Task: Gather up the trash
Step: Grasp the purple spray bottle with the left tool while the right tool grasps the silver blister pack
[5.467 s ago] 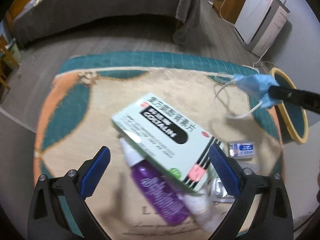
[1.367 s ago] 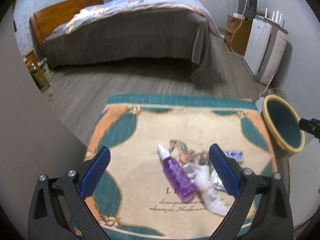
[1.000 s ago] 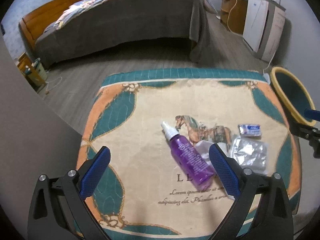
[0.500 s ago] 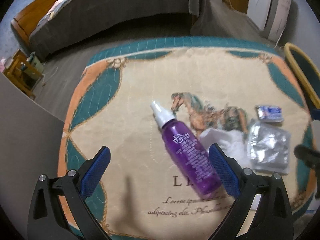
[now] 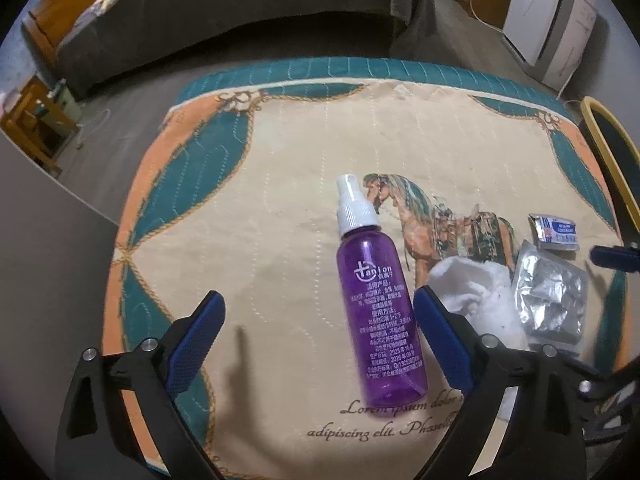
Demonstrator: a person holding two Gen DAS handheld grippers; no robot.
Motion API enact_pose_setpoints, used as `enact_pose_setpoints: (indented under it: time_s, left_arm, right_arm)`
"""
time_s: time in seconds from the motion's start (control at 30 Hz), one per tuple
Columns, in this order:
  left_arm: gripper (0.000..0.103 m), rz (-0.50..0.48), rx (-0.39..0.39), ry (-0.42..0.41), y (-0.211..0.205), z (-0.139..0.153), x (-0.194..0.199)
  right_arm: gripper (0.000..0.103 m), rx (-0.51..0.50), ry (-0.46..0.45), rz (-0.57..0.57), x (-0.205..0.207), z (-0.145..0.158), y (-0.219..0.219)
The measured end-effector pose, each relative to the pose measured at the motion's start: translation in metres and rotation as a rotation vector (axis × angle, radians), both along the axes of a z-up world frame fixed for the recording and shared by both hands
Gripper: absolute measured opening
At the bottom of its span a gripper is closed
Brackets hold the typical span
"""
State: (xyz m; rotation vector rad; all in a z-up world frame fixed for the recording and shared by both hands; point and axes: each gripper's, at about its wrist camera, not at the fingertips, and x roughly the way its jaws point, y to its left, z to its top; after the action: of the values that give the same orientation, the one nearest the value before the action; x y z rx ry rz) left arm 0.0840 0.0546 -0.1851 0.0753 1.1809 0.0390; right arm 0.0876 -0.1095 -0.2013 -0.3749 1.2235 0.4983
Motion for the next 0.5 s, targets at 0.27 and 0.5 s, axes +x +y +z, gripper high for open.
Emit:
enact_pose_setpoints:
  time_s: [0.27, 0.5]
  left_arm:
    - [0.068, -0.028, -0.069, 0.030, 0.004, -0.012, 0.007]
    - [0.041, -0.062, -0.080, 0.000, -0.002, -0.009, 0.008]
  right_arm:
    - [0.094, 0.000, -0.008, -0.008, 0.009, -0.009, 0.014]
    - [0.070, 0.032, -0.005, -0.020, 0.011, -0.001, 0.013]
